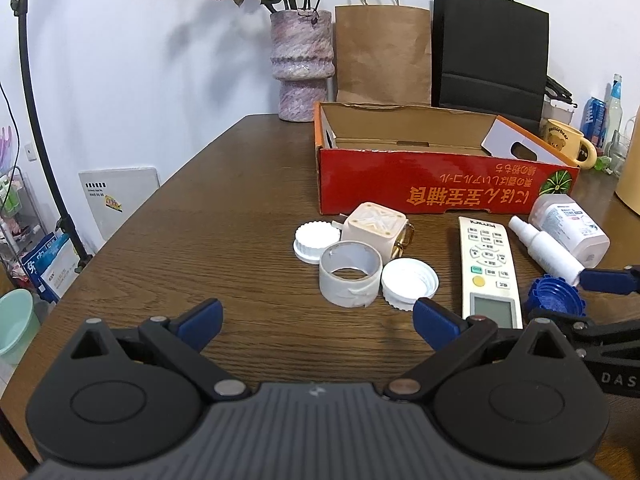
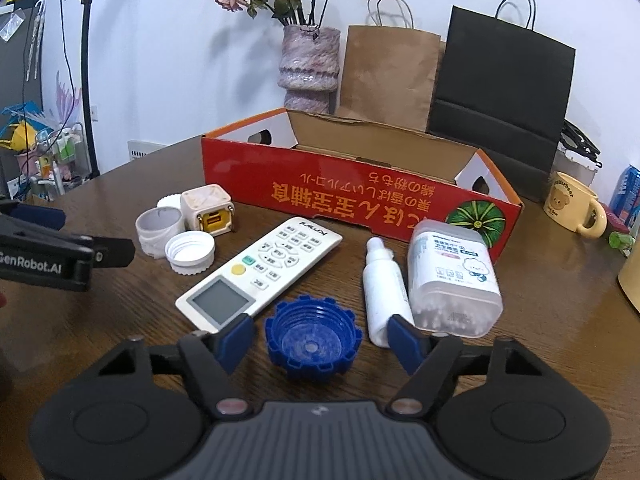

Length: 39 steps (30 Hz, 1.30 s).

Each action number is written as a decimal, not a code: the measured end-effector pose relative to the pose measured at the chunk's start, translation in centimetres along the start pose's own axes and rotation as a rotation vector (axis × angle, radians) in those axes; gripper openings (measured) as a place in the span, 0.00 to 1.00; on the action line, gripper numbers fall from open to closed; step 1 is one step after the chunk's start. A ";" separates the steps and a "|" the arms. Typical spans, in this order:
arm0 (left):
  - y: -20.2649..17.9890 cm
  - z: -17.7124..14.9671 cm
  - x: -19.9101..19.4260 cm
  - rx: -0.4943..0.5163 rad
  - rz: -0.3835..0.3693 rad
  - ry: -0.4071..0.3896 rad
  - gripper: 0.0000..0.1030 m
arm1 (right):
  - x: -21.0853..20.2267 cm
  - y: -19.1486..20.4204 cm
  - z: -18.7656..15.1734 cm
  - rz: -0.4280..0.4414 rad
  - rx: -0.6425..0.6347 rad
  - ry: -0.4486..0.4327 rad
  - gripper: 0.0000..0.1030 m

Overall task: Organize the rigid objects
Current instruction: 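Move both tools back toward the remaining items on the table, then grasp the blue cap with the right tool while the left tool grasps the clear tape-like ring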

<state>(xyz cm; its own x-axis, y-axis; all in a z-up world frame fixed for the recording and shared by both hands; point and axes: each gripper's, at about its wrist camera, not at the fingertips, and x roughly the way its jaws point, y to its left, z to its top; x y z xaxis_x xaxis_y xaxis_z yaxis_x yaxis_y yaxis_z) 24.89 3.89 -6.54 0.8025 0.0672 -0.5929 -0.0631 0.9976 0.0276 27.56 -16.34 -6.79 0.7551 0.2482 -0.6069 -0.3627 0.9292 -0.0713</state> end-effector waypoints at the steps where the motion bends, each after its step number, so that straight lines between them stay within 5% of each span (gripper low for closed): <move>1: 0.0 0.0 0.1 0.000 0.000 0.001 1.00 | 0.2 0.1 0.0 0.003 -0.002 0.008 0.56; 39: 0.2 2.4 4.7 0.039 0.012 0.018 1.00 | 1.4 -0.7 1.7 -0.056 0.100 -0.119 0.52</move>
<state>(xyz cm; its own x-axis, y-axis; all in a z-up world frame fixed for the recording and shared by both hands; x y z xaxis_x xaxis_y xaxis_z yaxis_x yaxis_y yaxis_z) 30.09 4.43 -7.38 0.7910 0.0793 -0.6067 -0.0492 0.9966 0.0661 29.86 -16.20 -6.24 0.8342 0.2204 -0.5055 -0.2665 0.9636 -0.0196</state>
